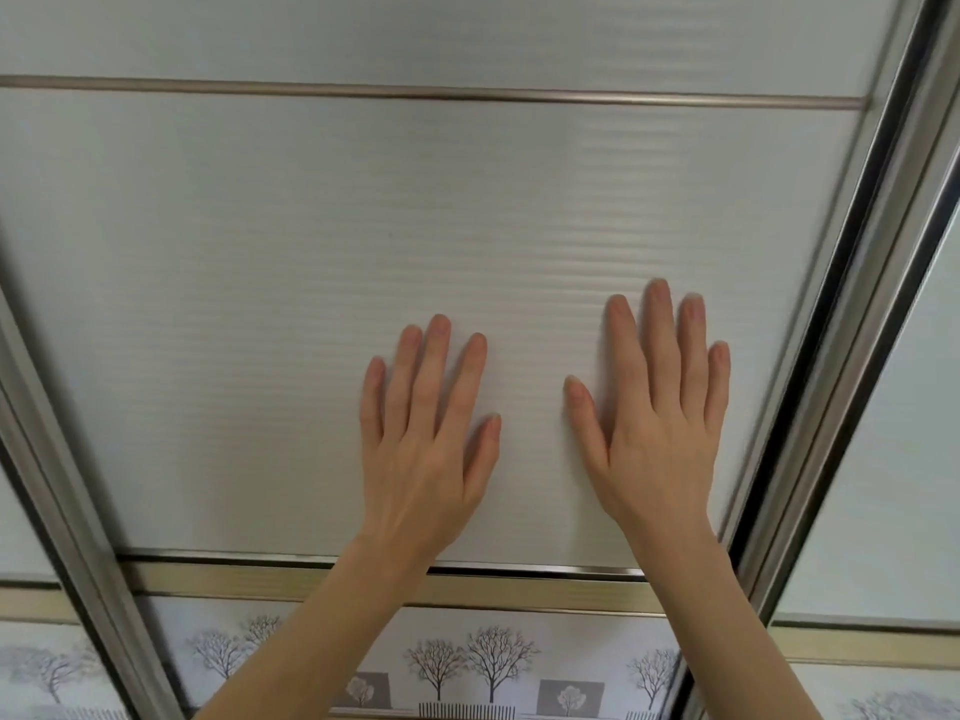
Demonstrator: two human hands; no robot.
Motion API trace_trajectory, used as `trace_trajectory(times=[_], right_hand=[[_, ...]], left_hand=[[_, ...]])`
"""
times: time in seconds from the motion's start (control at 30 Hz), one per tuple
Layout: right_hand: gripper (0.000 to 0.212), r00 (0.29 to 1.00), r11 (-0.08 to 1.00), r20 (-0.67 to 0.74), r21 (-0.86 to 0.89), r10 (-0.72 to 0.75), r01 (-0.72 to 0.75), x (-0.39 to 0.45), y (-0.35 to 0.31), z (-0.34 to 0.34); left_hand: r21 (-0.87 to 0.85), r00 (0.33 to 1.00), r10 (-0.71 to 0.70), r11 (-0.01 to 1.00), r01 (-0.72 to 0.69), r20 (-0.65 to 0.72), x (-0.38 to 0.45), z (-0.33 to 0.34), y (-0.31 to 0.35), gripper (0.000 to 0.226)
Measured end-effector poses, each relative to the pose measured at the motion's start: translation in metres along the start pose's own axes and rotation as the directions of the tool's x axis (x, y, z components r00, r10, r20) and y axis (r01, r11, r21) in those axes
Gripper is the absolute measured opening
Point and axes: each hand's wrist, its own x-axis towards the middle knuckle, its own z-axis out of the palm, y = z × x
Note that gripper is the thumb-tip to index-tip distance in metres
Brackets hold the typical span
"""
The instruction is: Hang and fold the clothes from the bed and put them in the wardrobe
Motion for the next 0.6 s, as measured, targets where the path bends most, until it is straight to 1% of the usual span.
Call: trace_trajectory(times=[0.27, 0.37, 0.5, 0.6], right_hand=[[0.065, 1.0, 1.0, -0.009, 0.01, 0.0, 0.0, -0.001, 0.022, -0.004], [0.065, 1.0, 0.999, -0.003, 0.034, -0.011, 0.011, -0.001, 0.029, -0.005], [0.066, 1.0, 0.987, 0.01, 0.159, 0.013, -0.014, -0.002, 0.027, -0.011], [0.068, 0.998, 0.956, 0.025, 0.288, -0.066, 0.056, 0.001, 0.015, -0.015]], left_hand=[[0.016, 1.0, 0.01, 1.0, -0.011, 0.027, 0.004, 0.003, 0.022, 0.061], [0.028, 0.998, 0.016, 0.999, -0.018, 0.059, 0.006, -0.001, 0.027, 0.06], [0.005, 0.991, -0.003, 1.0, 0.003, 0.137, 0.013, -0.02, 0.034, 0.059], [-0.009, 0.986, -0.073, 0.997, 0.075, 0.153, 0.015, -0.041, 0.032, 0.056]])
